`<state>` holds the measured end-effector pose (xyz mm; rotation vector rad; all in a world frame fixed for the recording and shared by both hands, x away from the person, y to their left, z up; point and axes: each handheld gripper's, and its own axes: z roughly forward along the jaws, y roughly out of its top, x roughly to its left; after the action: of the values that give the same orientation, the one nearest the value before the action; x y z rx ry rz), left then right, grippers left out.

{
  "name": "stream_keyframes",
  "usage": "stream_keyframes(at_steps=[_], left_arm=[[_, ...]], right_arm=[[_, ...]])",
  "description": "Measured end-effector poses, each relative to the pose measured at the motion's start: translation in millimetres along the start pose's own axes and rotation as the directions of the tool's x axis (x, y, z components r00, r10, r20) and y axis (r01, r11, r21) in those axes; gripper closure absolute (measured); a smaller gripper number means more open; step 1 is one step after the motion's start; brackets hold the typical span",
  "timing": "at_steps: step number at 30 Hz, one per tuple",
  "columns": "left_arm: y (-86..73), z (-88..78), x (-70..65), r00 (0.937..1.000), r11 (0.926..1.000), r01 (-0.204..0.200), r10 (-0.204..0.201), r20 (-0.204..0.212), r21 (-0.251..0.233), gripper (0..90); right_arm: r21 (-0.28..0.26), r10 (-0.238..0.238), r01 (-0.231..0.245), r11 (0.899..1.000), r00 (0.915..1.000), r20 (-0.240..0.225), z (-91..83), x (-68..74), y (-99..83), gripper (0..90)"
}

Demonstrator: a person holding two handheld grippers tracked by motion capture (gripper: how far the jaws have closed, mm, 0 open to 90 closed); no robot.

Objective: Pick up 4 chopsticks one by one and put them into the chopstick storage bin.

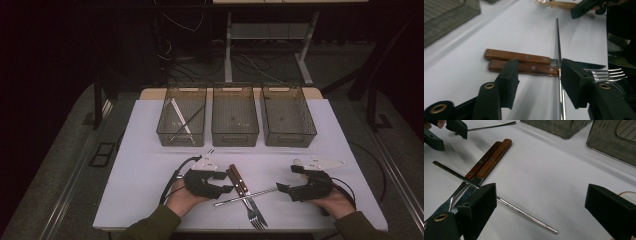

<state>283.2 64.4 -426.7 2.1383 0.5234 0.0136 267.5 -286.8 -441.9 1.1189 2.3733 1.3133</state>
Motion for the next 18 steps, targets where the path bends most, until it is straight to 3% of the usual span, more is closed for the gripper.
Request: stream_keyframes(at_steps=[8, 9, 18], left_arm=[[-1.3, 14.3, -8.9, 0.9984, 0.9983, -0.027, 0.024, 0.05, 0.051, 57.7], [-1.6, 16.5, -11.0, 0.9986, 0.9988, -0.013, 0.01, 0.053, 0.047, 58.5], [-2.3, 27.4, -16.0, 0.9955, 0.9918, -0.071, 0.064, 0.071, 0.106, 65.3]], right_arm=[[0.002, -0.006, 0.006, 1.0, 0.9999, -0.013, 1.8, 1.6, -0.6, 10.2], [0.003, -0.007, 0.007, 1.0, 0.9999, -0.013, 1.9, 1.5, -0.7, 10.2], [0.009, -0.009, 0.01, 1.0, 0.9999, -0.013, 2.9, 1.5, -1.4, 10.2]])
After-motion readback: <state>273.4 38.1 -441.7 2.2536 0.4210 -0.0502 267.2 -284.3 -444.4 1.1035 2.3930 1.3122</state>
